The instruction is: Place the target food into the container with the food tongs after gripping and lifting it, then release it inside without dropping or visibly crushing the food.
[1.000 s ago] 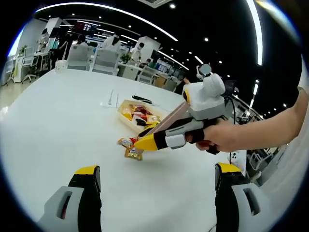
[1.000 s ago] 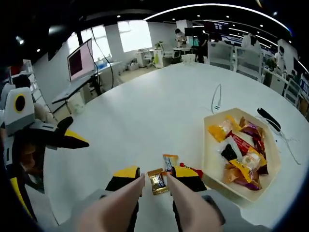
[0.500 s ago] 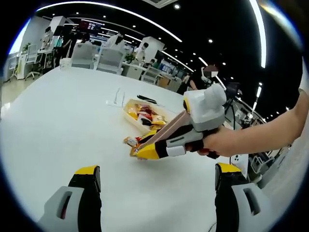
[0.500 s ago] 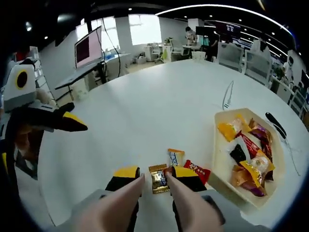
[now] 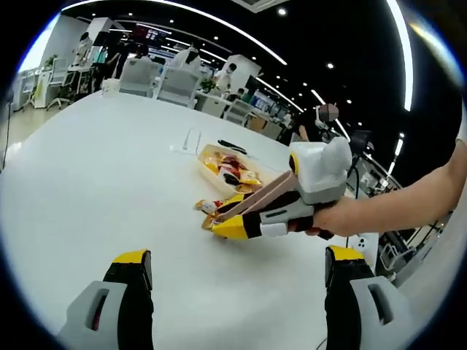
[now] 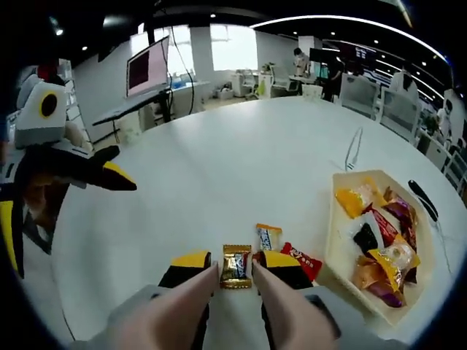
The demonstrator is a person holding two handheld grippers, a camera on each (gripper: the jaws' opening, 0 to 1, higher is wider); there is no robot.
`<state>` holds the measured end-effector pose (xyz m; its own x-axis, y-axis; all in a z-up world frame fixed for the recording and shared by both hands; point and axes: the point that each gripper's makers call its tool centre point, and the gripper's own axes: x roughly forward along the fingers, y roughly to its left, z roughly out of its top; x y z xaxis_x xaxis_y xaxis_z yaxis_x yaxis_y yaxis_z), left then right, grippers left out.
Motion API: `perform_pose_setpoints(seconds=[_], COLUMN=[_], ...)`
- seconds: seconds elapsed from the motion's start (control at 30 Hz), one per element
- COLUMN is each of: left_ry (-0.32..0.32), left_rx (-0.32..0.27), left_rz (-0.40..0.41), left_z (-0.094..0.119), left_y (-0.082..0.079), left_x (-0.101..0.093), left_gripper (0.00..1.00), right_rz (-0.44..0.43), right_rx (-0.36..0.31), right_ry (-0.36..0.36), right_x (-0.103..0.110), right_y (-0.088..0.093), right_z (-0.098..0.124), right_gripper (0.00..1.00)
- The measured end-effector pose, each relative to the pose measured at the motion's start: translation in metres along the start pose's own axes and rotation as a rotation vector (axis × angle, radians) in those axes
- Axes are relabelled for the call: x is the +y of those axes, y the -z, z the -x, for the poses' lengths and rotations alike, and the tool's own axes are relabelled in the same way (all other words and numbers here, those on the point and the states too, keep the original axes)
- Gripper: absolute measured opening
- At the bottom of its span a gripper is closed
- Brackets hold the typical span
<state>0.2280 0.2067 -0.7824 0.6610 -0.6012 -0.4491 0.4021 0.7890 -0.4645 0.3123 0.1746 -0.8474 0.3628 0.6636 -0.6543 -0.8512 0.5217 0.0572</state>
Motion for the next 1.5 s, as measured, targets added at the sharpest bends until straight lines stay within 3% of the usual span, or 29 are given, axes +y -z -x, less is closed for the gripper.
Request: perform_pose_setpoints(seconds=[0.4, 0.47, 0.6, 0.67, 0.97, 1.17, 1.5], left_ry=[0.024, 0.028, 0.033, 0.032, 0.018, 0.024, 0.044], left_rx=[0.017, 0.021, 0.022, 0.019, 0.008, 0.007, 0.003], left_rz=[-0.033, -0.042, -0.058, -0.061, -0.068, -0.071, -0.087], left_z=[-0.001, -0.001, 0.0, 0.001, 0.003, -0.002, -0.006], left_y=[0.001, 0.0, -0.002, -0.003, -0.008, -0.01, -0.014], left_x=[-0.012, -0.015, -0.02, -0.021, -0.024, -0.03, -0.039], left_gripper=[0.99, 0.99, 0.99, 0.99, 0.99, 0.98, 0.98], right_rz=[-0.054, -0.105, -0.398, -0.446, -0.419, -0.477, -0.469], right_rx=[0.036, 0.038, -0.024, -0.032, -0.015, -0.084, -0.141], right_ry=[0.007, -0.001, -0.022, -0.027, -0.027, -0.022, 0.005], right_x=[-0.006, -0.008, -0.019, -0.02, -0.011, -0.017, -0.027], right_y=[-0.001, 0.0, 0.002, 0.002, 0.002, -0.012, -0.026], right_z=[-0.002, -0.002, 0.001, 0.002, 0.007, 0.024, 0.051], right_gripper=[0.19, 0.18, 0.18, 0.17, 0.17, 0.17, 0.17])
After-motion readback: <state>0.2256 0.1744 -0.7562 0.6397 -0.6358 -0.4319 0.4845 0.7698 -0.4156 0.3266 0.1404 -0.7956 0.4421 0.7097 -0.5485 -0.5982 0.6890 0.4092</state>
